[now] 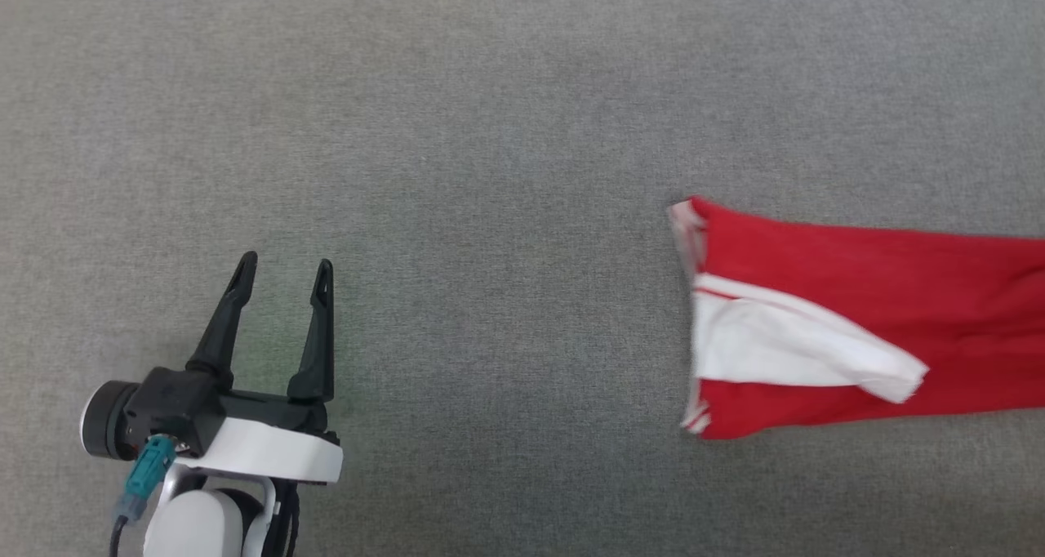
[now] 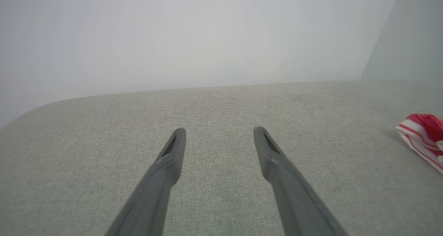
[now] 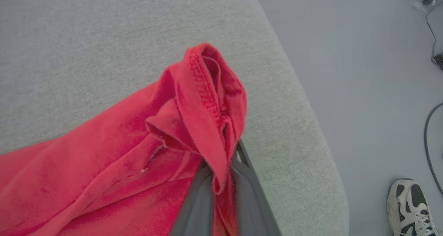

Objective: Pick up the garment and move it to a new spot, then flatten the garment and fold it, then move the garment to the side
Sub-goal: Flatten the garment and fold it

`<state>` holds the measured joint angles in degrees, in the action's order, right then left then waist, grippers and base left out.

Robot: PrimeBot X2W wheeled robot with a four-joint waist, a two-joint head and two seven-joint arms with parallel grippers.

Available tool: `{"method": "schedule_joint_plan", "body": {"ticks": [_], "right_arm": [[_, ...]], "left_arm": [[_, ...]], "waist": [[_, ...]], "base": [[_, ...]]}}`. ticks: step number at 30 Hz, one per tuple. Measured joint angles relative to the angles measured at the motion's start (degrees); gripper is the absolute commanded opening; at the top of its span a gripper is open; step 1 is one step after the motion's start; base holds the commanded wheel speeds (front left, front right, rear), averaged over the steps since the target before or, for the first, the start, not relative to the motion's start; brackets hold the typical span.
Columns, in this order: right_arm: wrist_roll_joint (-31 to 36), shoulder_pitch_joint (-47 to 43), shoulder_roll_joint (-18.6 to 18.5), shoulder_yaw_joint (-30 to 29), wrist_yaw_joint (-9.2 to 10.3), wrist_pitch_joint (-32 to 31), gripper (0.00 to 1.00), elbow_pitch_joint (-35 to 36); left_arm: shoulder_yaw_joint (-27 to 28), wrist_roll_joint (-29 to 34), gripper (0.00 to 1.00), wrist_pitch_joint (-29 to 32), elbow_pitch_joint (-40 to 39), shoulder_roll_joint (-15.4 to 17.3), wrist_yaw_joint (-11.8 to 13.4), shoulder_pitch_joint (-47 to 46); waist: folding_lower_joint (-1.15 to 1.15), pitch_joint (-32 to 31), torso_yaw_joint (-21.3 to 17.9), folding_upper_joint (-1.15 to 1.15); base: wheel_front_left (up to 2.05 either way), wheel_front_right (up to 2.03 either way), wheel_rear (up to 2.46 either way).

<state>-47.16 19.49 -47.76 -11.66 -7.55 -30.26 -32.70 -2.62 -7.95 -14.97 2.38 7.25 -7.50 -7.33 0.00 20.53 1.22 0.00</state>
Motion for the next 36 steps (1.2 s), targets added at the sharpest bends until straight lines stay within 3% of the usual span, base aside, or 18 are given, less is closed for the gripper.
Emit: {"method": "schedule_joint_plan", "body": {"ticks": [4,9,26,30,36], "right_arm": [[0.2,0.2,-0.4,-3.2,0.02,0.5,0.00,-1.9],[0.5,-0.7,0.6,-2.0,0.05,0.1,0.00,0.7],[0.5,-7.1,9.1,17.4,0.05,-10.6,0.00,32.6],[1.9,-6.7,11.5,22.2,0.05,-13.0,0.00,36.0],[3.7,-4.1,13.5,26.9,0.05,-13.1,0.00,33.9]], "left_arm": [[0.5,0.3,1.00,0.0,0.5,-0.1,0.0,-0.7],[-0.1,1.0,1.00,0.0,1.1,-0.2,0.0,-0.2],[-1.1,0.4,1.00,0.0,2.6,-1.4,0.0,4.9],[-1.3,-0.1,1.00,0.0,3.0,-1.8,0.0,5.4],[-1.8,-0.6,1.00,0.0,3.4,-2.2,0.0,5.4]], "waist": [[0.00,0.2,-0.4,0.00],[0.00,-1.3,-0.2,0.00],[0.00,-8.4,4.0,0.00],[0.00,-9.3,6.2,0.00],[0.00,-9.5,8.3,0.00]], "base": [[0.00,0.00,0.00],[0.00,0.00,0.00],[0.00,0.00,0.00],[0.00,0.00,0.00],[0.00,0.00,0.00]]}}
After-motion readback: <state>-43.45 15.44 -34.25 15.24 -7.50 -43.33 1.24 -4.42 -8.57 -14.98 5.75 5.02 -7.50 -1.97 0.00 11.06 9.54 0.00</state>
